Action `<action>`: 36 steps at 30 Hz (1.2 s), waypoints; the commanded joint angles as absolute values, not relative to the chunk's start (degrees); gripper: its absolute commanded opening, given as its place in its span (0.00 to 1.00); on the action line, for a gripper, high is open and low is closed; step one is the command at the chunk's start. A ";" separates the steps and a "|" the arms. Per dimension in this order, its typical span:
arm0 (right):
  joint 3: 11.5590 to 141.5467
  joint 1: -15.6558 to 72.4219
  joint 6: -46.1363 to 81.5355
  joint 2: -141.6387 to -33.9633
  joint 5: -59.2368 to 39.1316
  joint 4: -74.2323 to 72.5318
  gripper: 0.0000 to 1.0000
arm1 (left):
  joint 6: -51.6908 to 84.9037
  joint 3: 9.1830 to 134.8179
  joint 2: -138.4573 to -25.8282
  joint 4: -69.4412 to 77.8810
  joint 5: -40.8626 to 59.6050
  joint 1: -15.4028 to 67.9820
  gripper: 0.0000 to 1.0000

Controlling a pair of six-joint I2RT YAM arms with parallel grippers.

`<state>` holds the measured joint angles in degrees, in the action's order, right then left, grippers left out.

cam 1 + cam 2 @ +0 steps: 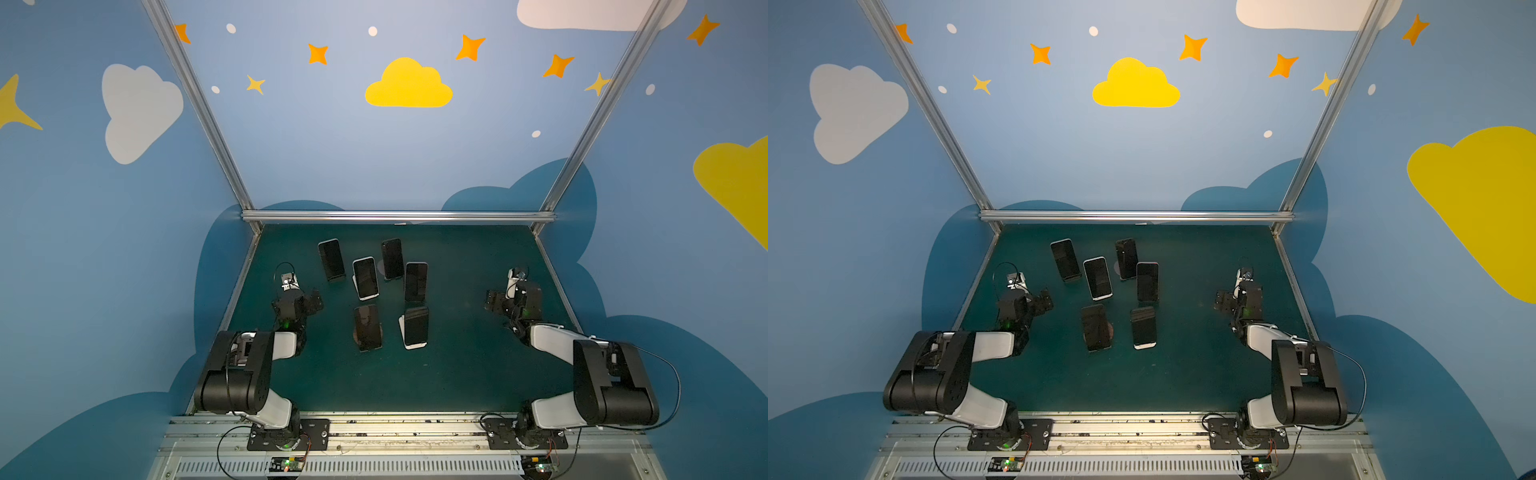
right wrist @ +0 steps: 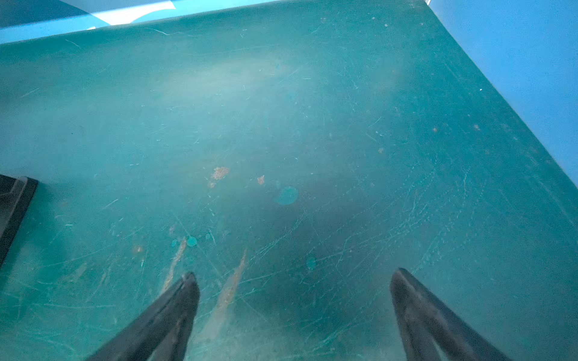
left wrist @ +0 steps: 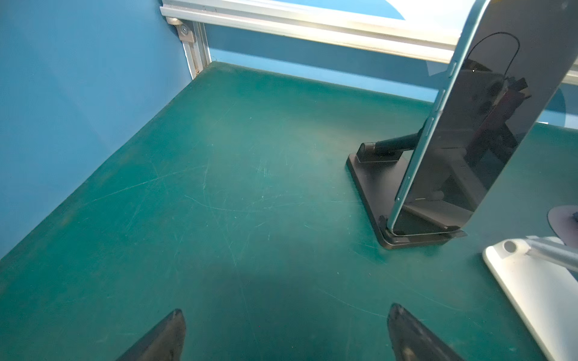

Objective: Remove the phone from the phone stand

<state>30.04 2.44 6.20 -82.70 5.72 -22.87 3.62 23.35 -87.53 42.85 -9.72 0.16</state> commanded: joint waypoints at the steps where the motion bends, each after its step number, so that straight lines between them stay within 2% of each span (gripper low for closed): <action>1: 31.38 2.30 5.98 -82.89 5.36 -22.75 0.96 | 3.25 24.09 -86.84 42.10 -9.55 0.11 1.00; 23: 31.46 2.32 6.04 -82.89 5.27 -22.65 0.96 | 4.79 24.14 -86.12 41.74 -9.53 -0.73 1.00; 25: 31.46 2.32 6.01 -82.88 5.27 -22.75 0.96 | 5.17 26.34 -83.41 35.58 -10.83 -0.74 1.00; 29: 31.17 2.84 6.56 -82.53 7.52 -22.66 0.96 | 3.59 30.39 -75.29 23.82 -6.72 -0.45 1.00; 31: 30.68 4.46 7.20 -81.57 12.19 -22.74 0.96 | 7.94 31.28 -70.96 21.28 -7.82 -0.51 1.00; 36: 30.43 4.94 7.24 -80.28 13.51 -22.32 0.96 | 15.45 36.29 -59.31 10.46 -5.99 -0.52 1.00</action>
